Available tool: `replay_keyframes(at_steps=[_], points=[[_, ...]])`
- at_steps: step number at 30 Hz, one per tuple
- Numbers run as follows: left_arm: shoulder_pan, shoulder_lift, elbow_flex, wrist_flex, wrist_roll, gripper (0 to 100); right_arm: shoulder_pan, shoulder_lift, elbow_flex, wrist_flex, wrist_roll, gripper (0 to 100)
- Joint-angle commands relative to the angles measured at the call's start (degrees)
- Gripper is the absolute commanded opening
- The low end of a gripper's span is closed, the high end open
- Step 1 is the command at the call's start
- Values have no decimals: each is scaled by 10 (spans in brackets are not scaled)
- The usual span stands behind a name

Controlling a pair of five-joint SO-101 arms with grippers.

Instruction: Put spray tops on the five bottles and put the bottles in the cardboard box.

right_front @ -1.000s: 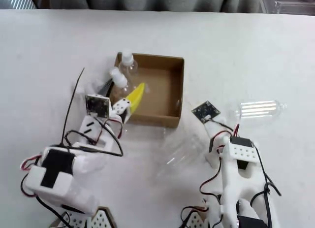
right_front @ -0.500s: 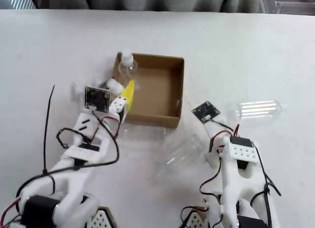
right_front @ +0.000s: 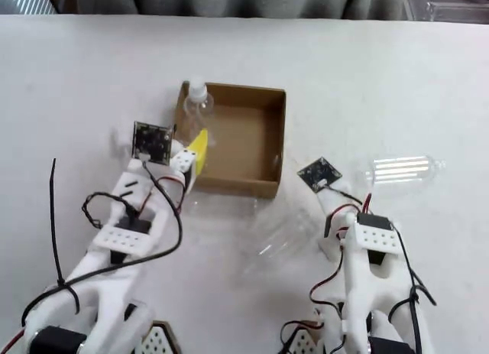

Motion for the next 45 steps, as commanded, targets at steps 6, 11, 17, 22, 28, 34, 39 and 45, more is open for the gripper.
replay_keyframes(at_steps=[6, 11, 17, 22, 28, 34, 39, 45], points=[[-2, 40, -80, -2, -1, 200, 1, -8, 0, -12, -2, 16], [-3, 102, -117, -3, 2, 260, 1, -8, -1, -12, -2, 16], [0, 116, -129, -3, 21, 355, 0, -5, -2, -22, -2, 16], [0, 117, -143, -2, 21, 347, 0, -5, -2, -22, -2, 16], [10, 118, -153, 1, 7, 347, 0, -5, -2, -22, -2, 16], [13, 119, -167, 2, 3, 347, 0, -6, -1, -22, -2, 16], [13, 145, -190, 1, 3, 347, 0, -7, 0, -22, -2, 16], [10, 209, -223, -3, 5, 347, 0, -7, 0, -23, -1, 16]])
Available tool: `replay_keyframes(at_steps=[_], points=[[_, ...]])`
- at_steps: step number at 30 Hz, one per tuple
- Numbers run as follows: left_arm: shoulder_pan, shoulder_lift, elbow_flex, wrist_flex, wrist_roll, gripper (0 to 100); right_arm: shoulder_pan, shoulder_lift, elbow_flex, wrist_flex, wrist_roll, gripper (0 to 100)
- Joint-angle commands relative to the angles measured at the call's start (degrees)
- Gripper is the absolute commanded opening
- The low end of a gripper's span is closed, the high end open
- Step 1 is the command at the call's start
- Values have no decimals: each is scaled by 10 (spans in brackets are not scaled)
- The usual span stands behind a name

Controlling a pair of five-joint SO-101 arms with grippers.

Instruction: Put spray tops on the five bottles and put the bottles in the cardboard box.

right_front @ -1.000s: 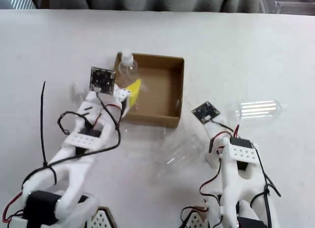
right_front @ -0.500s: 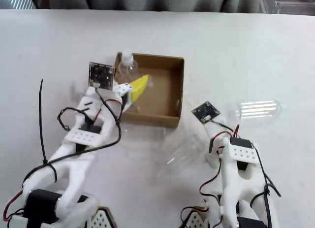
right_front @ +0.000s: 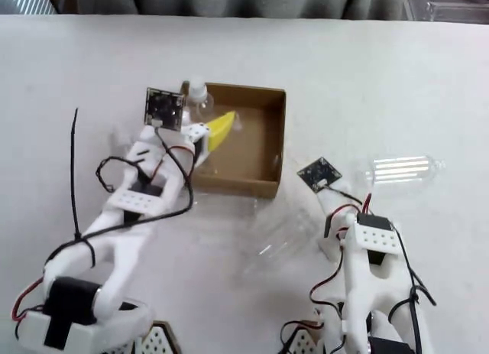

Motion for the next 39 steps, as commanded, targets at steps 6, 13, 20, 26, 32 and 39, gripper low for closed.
replay_keyframes(at_steps=[6, 13, 20, 26, 32, 39], points=[[6, 18, -35, -43, -2, 347, -7, -3, -4, -19, -1, 16], [5, 19, -30, -43, -3, 347, -8, -3, -4, -20, -1, 16], [6, 19, -17, -46, -5, 347, -8, -3, -4, -20, -1, 16], [6, 15, -11, -46, -6, 347, -7, -3, -4, -20, -1, 16], [6, 15, -9, -46, -6, 347, -7, -3, -4, -20, -1, 16], [6, 14, -8, -43, -6, 347, -8, -3, -4, -20, -1, 16]])
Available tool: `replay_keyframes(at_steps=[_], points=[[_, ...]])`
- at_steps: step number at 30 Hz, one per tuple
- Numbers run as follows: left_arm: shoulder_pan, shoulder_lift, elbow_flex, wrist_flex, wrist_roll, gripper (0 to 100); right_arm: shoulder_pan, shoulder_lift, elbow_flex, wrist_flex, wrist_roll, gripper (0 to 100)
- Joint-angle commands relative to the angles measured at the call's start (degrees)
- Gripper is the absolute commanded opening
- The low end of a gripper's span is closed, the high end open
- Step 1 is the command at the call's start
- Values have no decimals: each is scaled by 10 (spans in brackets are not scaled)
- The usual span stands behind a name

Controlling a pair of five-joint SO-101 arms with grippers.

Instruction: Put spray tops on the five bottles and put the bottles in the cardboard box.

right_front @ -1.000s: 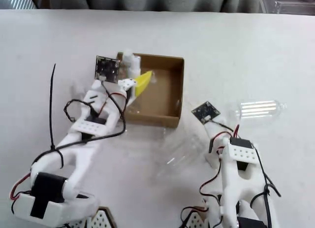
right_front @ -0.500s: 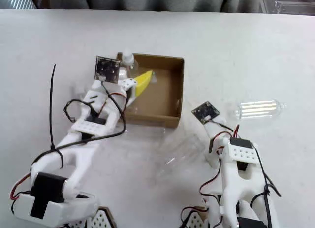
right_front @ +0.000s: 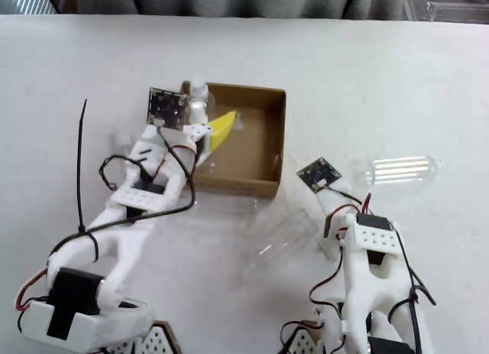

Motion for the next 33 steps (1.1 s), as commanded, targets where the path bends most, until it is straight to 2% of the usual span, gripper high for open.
replay_keyframes(at_steps=[1, 7, 15, 28, 33], points=[[6, -7, -4, -17, -6, 347, -6, -3, -4, -18, -2, 16], [6, -13, 7, -17, -6, 347, -6, -3, -4, -18, -2, 16], [6, -99, 52, -6, -6, 347, -6, -3, -4, -18, -2, 16], [6, -302, 62, 266, -7, 341, -6, -3, -4, -18, -2, 16], [9, -409, 62, 375, -8, 222, -5, -3, -3, -18, -2, 16]])
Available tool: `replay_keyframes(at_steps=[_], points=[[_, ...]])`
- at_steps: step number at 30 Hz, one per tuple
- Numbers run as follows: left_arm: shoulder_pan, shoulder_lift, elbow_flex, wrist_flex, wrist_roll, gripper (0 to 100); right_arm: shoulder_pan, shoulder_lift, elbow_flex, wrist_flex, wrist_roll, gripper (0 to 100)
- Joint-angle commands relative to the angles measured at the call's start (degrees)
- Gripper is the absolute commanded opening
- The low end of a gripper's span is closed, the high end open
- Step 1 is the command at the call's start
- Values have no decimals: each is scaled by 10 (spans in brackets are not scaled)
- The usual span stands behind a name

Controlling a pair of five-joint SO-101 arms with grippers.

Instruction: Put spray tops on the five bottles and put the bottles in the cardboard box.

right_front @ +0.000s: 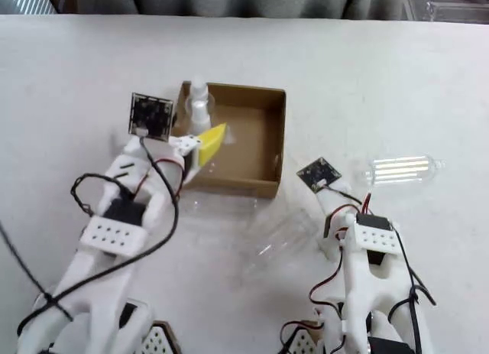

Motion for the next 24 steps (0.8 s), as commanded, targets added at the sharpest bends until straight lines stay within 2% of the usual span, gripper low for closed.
replay_keyframes(at_steps=[1, 5, 13, 21, 24], points=[[11, -96, -4, 79, -6, 202, -5, -3, -3, -18, -2, 16], [24, -192, -7, 183, -31, 192, -5, -3, -3, -18, -2, 16], [63, -357, -8, 372, -32, 188, -4, -3, -2, -18, -3, 16], [76, -364, -14, 430, -28, 186, -4, -3, -2, -18, -4, 16], [76, -345, -11, 425, -28, 116, -4, -3, -2, -18, -4, 16]])
